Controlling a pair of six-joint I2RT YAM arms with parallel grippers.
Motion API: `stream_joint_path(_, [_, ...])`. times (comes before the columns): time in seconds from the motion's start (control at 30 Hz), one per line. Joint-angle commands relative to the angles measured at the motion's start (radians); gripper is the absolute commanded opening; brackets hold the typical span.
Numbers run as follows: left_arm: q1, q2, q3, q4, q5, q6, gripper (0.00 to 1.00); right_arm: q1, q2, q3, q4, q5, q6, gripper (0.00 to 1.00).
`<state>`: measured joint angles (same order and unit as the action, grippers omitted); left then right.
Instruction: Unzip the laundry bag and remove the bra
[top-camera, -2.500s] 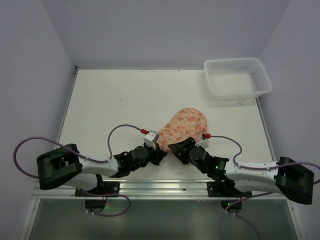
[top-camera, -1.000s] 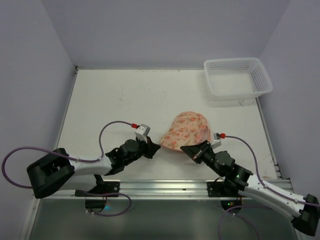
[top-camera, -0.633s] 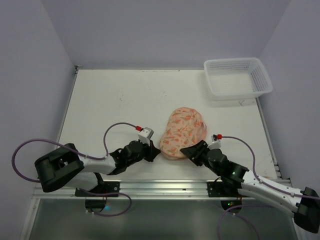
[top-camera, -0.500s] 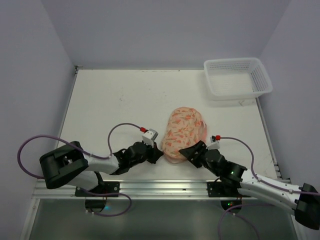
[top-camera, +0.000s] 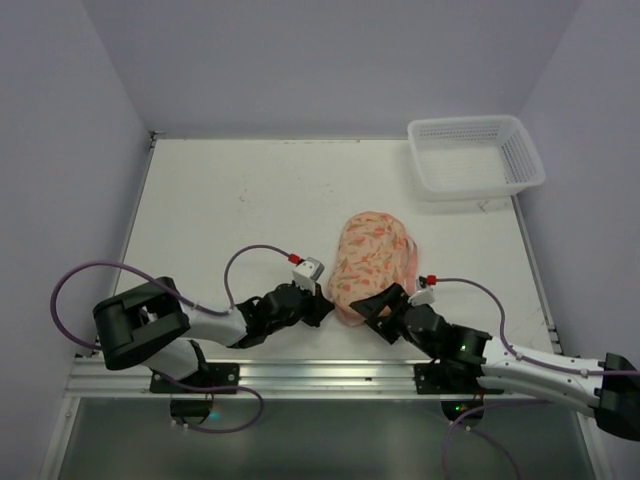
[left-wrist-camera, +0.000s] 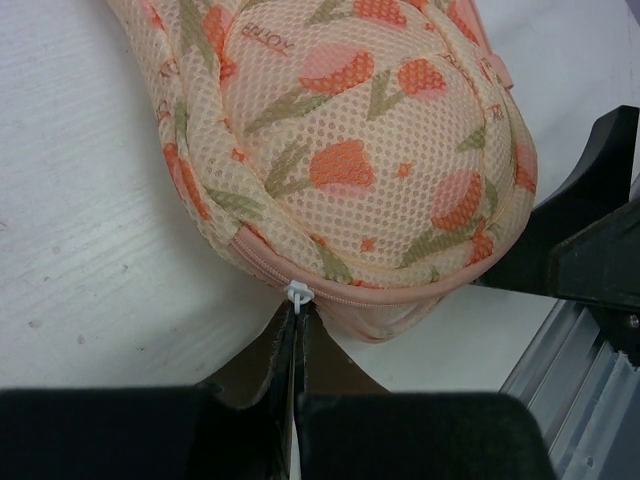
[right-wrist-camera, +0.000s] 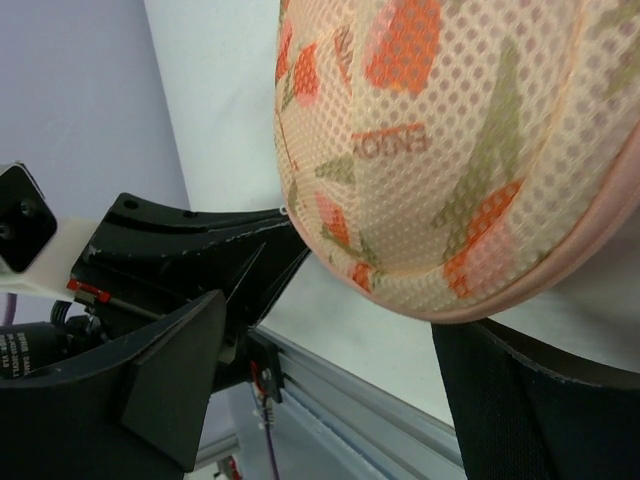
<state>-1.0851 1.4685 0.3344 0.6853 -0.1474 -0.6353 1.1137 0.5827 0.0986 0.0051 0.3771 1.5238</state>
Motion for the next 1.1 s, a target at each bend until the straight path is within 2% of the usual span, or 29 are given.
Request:
stream_joint_path(0.0, [-0.006,0.009,0.032,0.085,-0.030,-0.012,0.00,0.017,0.014,0.038,-0.013,0.048,0.081,0.84])
stream_joint_path(0.1, [-0.006,0.018,0.032,0.099,-0.032,-0.021,0.00,0.031,0.061,0.052,0.044,0.033,0.114,0.84])
stream_joint_path(0.33, [-0.006,-0.002,0.049,0.082,-0.041,-0.020,0.00,0.052,0.152,0.121,0.030,0.051,0.177,0.84])
stream_joint_path(0.67, [-0.006,-0.033,0.046,0.059,-0.035,-0.012,0.00,0.054,0.360,0.130,0.229,0.057,0.274,0.84])
stream_joint_path(0.9, [-0.006,-0.033,0.043,0.054,-0.040,-0.003,0.00,0.055,0.402,0.085,0.306,0.112,0.351,0.84])
stream_joint_path(1.07, [-0.004,-0.007,0.040,0.079,-0.035,-0.004,0.00,0.058,0.428,0.119,0.301,0.108,0.368,0.84])
